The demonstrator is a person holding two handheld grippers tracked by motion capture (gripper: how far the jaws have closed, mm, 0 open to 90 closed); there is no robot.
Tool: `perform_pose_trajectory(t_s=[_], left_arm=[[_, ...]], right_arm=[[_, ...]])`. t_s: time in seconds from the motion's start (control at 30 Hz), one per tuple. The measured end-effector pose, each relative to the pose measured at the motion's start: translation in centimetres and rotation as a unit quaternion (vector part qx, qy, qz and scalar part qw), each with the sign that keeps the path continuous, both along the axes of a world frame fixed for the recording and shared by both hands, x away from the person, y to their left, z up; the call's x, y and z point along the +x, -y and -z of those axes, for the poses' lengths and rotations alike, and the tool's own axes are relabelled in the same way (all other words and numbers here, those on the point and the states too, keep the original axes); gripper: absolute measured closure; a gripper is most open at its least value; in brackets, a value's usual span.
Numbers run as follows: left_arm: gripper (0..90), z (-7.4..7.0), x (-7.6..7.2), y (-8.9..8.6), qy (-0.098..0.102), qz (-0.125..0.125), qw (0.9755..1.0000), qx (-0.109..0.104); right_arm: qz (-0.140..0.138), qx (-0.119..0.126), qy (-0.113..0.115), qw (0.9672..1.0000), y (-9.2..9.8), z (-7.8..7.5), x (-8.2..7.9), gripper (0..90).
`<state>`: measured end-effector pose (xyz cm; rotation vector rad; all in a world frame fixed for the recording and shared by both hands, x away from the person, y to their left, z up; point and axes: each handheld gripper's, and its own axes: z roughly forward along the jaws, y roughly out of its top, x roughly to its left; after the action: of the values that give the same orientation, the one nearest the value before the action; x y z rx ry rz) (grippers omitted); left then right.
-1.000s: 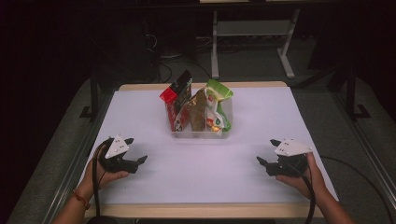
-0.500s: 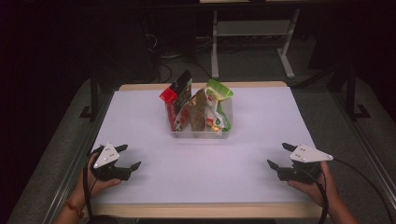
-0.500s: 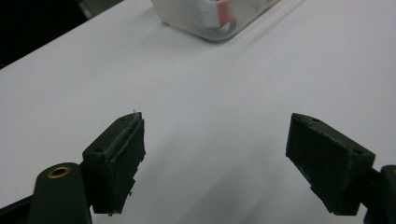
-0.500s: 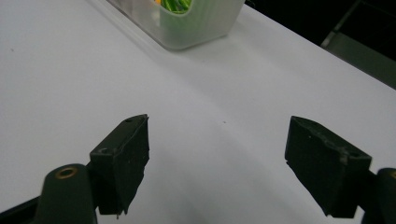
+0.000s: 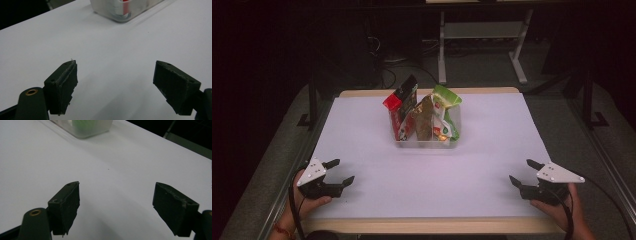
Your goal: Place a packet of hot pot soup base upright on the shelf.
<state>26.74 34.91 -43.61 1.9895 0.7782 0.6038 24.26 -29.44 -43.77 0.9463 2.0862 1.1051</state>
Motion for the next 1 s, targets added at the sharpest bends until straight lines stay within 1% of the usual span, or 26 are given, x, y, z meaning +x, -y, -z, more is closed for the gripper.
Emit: perform_pose_trajectory(t_s=[0.07,0.13,0.2,0.27,0.3,0.33,0.4,0.5,0.57,0.67,0.73,0.8,0.87,0.93,1.0], left_arm=[[19.1,0.1,-0.1,-0.3,0.004,-0.005,1.0000,-0.007],[19.4,0.1,-0.3,-0.6,0.008,-0.009,0.9999,-0.008],[19.3,0.2,-0.5,-1.0,0.008,-0.015,0.9996,-0.023],[19.2,0.1,-0.7,-1.5,0.009,-0.018,0.9992,-0.033],[18.8,0.1,-0.8,-1.8,0.008,-0.022,0.9989,-0.040],[18.4,0.1,-0.8,-2.1,0.006,-0.024,0.9983,-0.052],[18.3,0.2,-0.8,-2.5,0.004,-0.032,0.9974,-0.064],[18.1,0.6,-0.9,-2.9,0.003,-0.042,0.9972,-0.062],[18.1,0.7,-0.9,-3.0,0.001,-0.045,0.9972,-0.059],[18.0,0.8,-0.9,-2.9,0.002,-0.050,0.9965,-0.066],[18.0,0.7,-0.8,-2.8,0.003,-0.048,0.9970,-0.061],[18.0,0.6,-0.7,-2.6,0.004,-0.047,0.9966,-0.067],[18.0,0.5,-0.7,-2.5,0.006,-0.043,0.9971,-0.062],[18.0,0.5,-0.8,-2.4,0.007,-0.041,0.9972,-0.063],[18.0,0.4,-0.9,-2.3,0.010,-0.040,0.9970,-0.065]], right_arm=[[0.006,0.005,0.002,1.0000,0.4,0.1,-0.3,21.0],[0.017,0.008,0.001,0.9998,0.7,0.3,-0.6,21.0],[0.024,0.014,0.002,0.9996,1.1,0.4,-1.0,21.0],[0.031,0.015,0.004,0.9994,1.4,0.5,-1.4,21.0],[0.035,0.019,0.005,0.9992,1.5,0.6,-1.5,21.0],[0.038,0.024,0.005,0.9990,1.7,0.6,-1.7,20.8],[0.045,0.030,0.007,0.9985,1.8,0.7,-2.0,20.6],[0.056,0.030,0.011,0.9979,2.0,0.8,-2.4,20.5],[0.056,0.029,0.014,0.9979,1.9,0.9,-2.6,20.4],[0.054,0.030,0.014,0.9980,1.7,1.0,-2.7,20.0],[0.053,0.031,0.017,0.9980,1.6,0.9,-2.9,20.0],[0.055,0.030,0.019,0.9979,1.5,0.8,-3.0,20.0],[0.057,0.033,0.020,0.9977,1.4,0.7,-3.1,20.1],[0.057,0.029,0.023,0.9977,1.3,0.6,-3.2,20.1],[0.055,0.030,0.020,0.9978,1.1,0.6,-3.1,20.1]])
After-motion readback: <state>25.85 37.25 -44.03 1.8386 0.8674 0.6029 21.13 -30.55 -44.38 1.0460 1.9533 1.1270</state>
